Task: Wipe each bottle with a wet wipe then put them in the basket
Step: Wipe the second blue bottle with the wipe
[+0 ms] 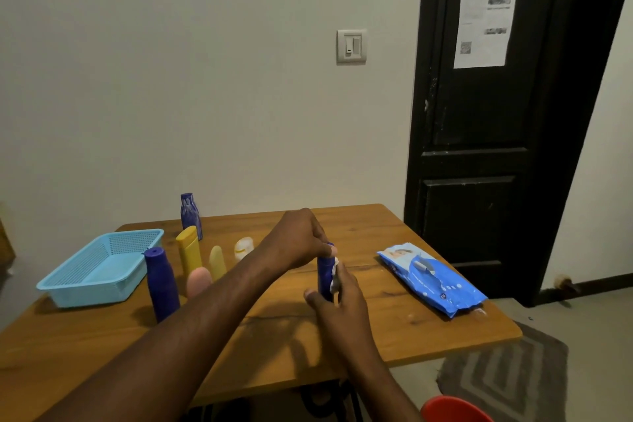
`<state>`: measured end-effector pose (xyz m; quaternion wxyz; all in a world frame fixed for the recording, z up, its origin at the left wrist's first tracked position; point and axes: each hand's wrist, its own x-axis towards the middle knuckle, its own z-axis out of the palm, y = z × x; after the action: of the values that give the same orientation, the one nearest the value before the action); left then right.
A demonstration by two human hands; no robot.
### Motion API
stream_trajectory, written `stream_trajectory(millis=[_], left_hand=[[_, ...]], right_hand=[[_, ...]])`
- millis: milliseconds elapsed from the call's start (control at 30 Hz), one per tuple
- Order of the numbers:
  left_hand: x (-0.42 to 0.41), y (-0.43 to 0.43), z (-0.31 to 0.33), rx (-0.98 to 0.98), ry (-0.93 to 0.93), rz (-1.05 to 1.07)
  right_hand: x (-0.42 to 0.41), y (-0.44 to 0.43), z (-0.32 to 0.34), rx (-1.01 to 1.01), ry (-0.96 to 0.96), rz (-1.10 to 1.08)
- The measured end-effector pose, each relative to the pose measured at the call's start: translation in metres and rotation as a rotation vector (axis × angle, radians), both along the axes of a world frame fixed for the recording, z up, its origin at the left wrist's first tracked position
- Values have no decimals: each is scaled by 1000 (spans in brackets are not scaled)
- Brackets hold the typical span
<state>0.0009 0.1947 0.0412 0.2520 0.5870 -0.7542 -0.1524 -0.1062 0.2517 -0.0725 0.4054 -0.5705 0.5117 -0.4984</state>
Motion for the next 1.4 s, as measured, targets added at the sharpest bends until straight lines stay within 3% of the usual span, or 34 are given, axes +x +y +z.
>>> stream_trajectory(millis=[233,533,667,867,1033,1267,1400], left_hand=[[-1,0,-3,-11,4,8],[0,4,-2,-32,8,-8],[1,3,-2,-27,5,-2],[0,4,-4,-19,32,9],[0,4,-8,-38,41,28],[-1,5,-8,-37,29,20],[0,7,-7,-61,35,23]], right_hand=[[-3,14,-27,125,332,65],[8,12,-12,-109,193,-5],[-5,-21,-9,-88,160,39],[-20,-31,-31,58,308,142],[-9,1,-39,69,420,14],[11,22,-25,-61,166,-24],[4,-2,2,-203,138,-29]])
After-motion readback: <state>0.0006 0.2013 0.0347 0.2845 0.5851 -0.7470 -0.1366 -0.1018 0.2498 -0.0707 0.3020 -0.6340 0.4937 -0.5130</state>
